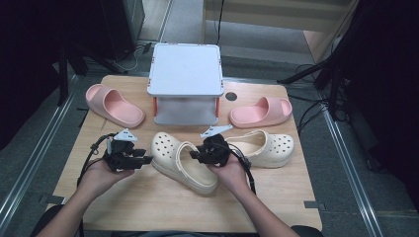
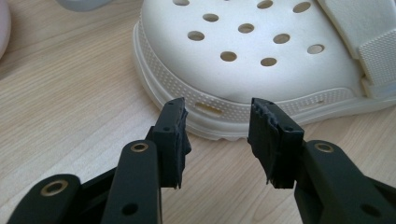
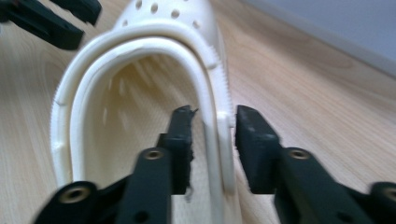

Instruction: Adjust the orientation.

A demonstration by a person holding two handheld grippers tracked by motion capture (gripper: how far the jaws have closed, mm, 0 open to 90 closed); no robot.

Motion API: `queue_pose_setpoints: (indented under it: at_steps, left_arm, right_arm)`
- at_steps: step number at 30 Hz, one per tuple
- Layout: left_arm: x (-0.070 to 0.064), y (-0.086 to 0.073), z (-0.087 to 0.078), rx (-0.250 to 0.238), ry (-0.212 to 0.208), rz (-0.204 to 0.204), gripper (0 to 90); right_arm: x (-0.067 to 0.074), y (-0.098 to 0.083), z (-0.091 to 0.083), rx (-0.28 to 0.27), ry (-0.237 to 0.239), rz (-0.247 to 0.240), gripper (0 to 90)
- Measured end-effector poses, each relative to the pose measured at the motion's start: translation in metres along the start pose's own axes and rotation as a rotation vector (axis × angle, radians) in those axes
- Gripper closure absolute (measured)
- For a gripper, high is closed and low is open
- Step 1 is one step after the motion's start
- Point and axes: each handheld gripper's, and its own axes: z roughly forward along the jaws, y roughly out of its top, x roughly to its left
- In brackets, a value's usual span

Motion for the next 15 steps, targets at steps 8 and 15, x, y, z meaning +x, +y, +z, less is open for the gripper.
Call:
queue_pose_setpoints:
  at_steps: [8,15]
  left_arm:
    - [-0.003,0.004,0.006,0.011,0.002,0.033,63.1]
    - [-0.003,0.004,0.010,0.029,0.003,0.040,65.1]
  right_arm:
    - [-0.002,-0.003,-0.024,-0.040,-0.009,-0.001,75.8]
    - [-0.011,-0.006,-0.023,-0.020,-0.043,0.024,85.2]
